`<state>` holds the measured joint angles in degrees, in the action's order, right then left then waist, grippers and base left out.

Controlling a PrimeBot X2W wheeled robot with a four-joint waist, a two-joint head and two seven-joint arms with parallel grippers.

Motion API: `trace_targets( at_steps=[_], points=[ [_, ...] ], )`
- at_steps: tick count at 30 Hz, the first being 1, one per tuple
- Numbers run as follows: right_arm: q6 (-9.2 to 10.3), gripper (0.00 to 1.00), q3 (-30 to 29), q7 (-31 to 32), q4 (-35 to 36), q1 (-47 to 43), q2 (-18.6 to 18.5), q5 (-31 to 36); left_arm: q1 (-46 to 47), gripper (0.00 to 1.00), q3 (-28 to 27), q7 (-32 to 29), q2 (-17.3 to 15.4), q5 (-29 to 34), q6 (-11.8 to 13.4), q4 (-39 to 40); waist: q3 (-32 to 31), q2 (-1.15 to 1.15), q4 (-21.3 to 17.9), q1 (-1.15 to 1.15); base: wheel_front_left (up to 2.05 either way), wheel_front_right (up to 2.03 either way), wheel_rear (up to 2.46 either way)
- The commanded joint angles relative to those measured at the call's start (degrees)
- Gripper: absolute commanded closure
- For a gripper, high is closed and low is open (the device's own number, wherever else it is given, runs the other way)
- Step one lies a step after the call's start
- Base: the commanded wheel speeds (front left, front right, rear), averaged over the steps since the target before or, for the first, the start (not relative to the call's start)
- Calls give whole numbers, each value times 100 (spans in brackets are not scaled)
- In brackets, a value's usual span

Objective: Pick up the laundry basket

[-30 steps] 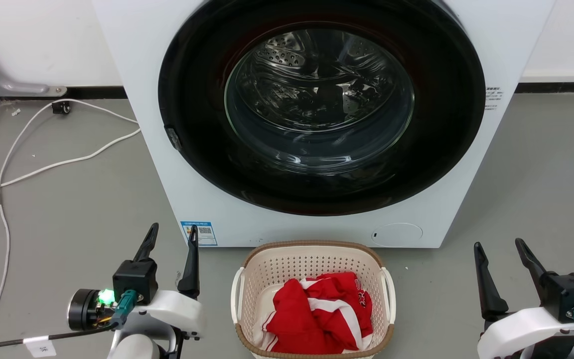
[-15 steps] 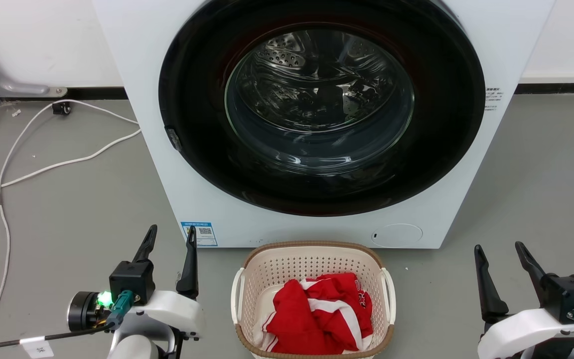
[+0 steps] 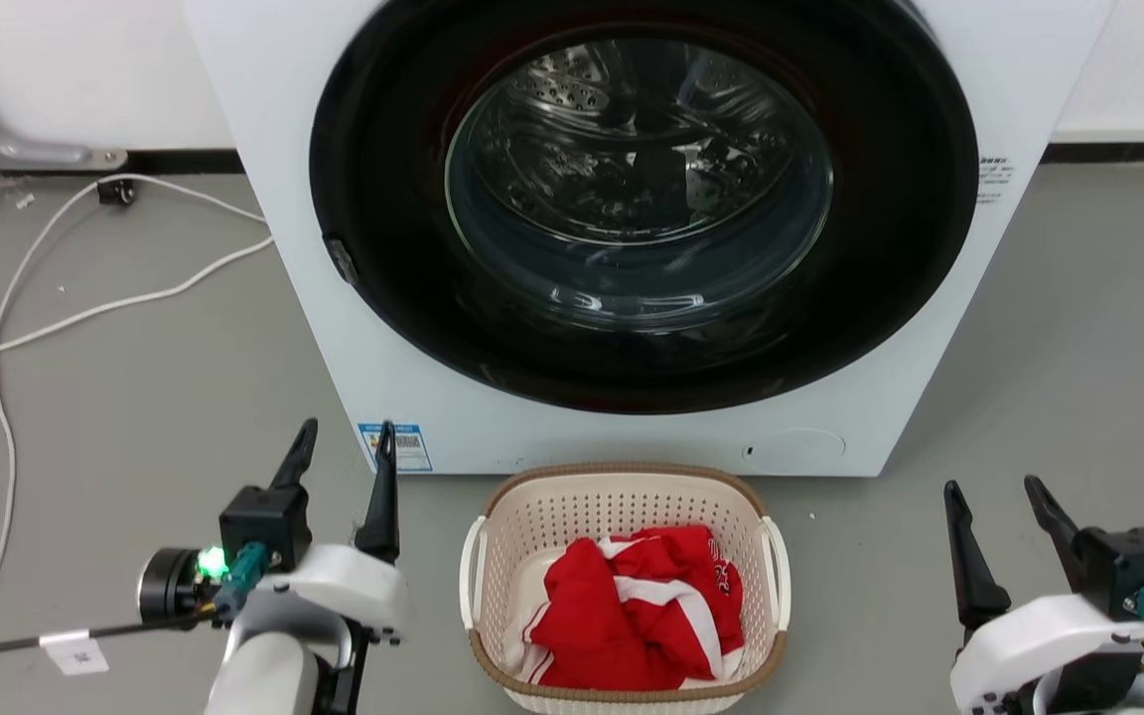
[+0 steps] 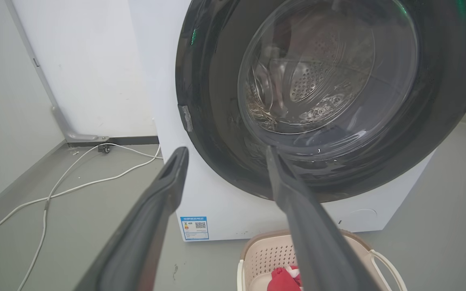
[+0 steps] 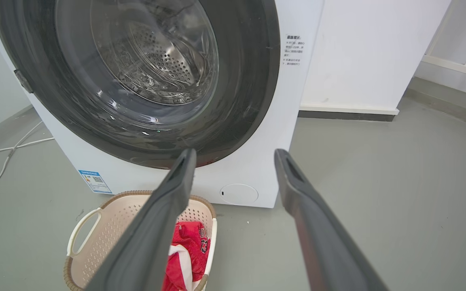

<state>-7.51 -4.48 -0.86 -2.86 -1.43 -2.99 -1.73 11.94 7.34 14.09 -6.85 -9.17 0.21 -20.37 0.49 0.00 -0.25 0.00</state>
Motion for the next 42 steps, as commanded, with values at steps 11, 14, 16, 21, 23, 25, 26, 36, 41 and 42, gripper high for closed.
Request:
trace_targets(
  at_steps=[11, 14, 16, 21, 23, 25, 26, 36, 41, 42],
  points=[
    [4, 0, 88, 345, -961, 1097, 18, -50, 1101, 0, 35, -350, -78, -265, -294, -563, 941, 0, -26, 0, 0, 0, 0],
    [4, 0, 134, 415, -1298, 1397, 18, -27, 1391, 0, 34, -385, -99, -332, -370, -851, 1227, 0, -35, 0, 0, 0, 0],
    [4, 0, 165, 458, -1535, 1597, 18, -29, 1586, 0, 50, -446, -120, -382, -434, -1086, 1425, 0, -28, 0, 0, 0, 0],
    [4, 0, 270, 621, -2136, 2131, 17, -96, 2093, 0, 99, -646, -162, -582, -605, -1680, 1910, 0, -46, 0, 0, 0, 0],
    [4, 0, 303, 736, -2396, 2367, 18, -139, 2314, 0, 149, -760, -190, -666, -668, -1922, 2115, 0, -61, 0, 0, 0, 0],
    [4, 0, 350, 847, -2639, 2628, 18, -174, 2533, 0, 234, -912, -219, -766, -720, -2175, 2326, 0, -76, 0, 0, 0, 0],
    [4, 0, 379, 916, -2789, 2736, 18, -186, 2637, 0, 262, -988, -227, -832, -728, -2308, 2411, 0, -83, 0, 0, 0, 0],
    [4, 0, 692, 1389, -4203, 3825, 18, -500, 3458, 0, 1001, -1842, -370, -1638, -769, -3184, 3063, 0, -173, 0, 0, 0, 0],
    [4, 0, 903, 1626, -4955, 4371, 18, -674, 3755, 0, 1548, -2384, -552, -2254, -771, -3382, 3368, 0, -219, 0, 0, 0, 0],
    [4, 0, 953, 1661, -5099, 4476, 18, -712, 3812, 0, 1651, -2504, -592, -2380, -771, -3423, 3425, 0, -230, 0, 0, 0, 0]
  ],
)
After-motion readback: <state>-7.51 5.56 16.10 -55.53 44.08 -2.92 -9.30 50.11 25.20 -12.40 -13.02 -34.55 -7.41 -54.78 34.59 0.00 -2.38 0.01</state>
